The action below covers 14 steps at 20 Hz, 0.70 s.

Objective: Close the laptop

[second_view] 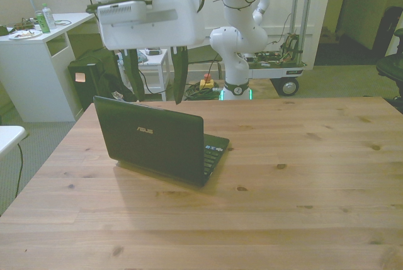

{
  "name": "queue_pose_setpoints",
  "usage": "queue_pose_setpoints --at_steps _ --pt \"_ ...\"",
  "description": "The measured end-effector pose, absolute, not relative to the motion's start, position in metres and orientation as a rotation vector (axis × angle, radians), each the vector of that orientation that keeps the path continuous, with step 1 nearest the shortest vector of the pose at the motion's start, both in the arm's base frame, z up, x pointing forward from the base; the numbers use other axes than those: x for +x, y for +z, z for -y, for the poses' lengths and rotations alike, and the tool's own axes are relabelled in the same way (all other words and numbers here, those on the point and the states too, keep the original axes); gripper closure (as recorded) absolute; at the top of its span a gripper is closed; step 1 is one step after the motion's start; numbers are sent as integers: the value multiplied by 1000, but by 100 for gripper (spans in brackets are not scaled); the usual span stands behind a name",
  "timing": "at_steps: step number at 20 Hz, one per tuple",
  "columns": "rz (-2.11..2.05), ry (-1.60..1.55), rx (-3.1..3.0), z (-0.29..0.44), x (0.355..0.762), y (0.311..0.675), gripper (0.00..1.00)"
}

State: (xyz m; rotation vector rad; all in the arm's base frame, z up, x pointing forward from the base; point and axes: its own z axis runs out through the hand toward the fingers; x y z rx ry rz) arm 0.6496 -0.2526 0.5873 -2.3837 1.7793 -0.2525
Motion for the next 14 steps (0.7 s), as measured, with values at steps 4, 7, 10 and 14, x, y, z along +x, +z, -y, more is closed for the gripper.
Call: queue_pose_setpoints --at_steps 4,7,10,14 --pt "-1796 -200 -2389 254 653 571 100" --pt "-1801 -196 -2387 256 652 571 100" --pt "-1808 -196 -2383 259 650 570 100" --pt "-1812 -196 -2380 261 649 570 100"
